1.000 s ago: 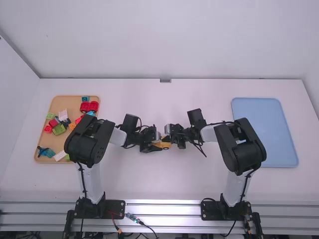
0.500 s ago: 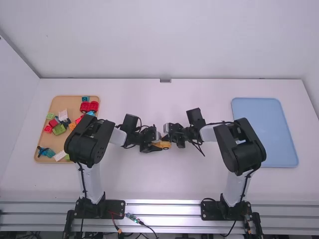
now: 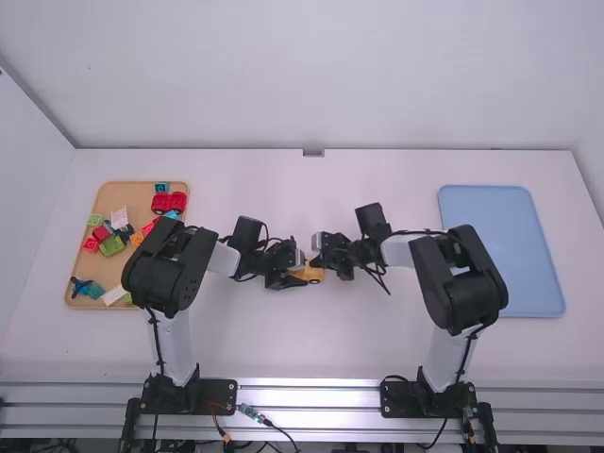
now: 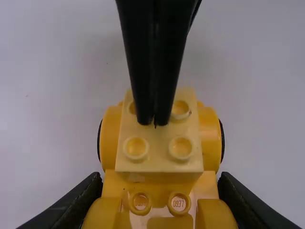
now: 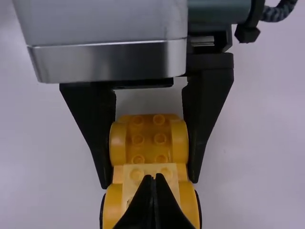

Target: Assemble lego blocks to make yellow taxi

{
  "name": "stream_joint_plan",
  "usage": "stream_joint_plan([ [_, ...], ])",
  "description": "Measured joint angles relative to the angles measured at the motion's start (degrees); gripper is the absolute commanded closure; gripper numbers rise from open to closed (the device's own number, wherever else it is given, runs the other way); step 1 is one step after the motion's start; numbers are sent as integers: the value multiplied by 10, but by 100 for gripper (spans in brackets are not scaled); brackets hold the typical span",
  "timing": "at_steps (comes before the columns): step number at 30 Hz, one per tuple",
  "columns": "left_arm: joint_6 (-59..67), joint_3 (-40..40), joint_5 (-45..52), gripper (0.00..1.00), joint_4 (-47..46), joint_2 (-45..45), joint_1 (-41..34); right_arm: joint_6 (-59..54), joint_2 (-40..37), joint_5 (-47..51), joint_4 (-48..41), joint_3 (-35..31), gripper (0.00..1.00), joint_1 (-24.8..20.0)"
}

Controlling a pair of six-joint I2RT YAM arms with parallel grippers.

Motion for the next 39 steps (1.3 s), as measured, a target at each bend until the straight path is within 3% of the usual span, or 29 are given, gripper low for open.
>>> stream_joint_plan([
  [17,1,0,1,58,0,0,0,-37,-7,24,-30,9,100,13],
  [30,2,0,2,62,-3,0,-7,-82,-9,19,-87,14,100,-7],
  [39,2,3,-1,62,-3,0,-4,-82,-2,22,-60,10,100,-7],
])
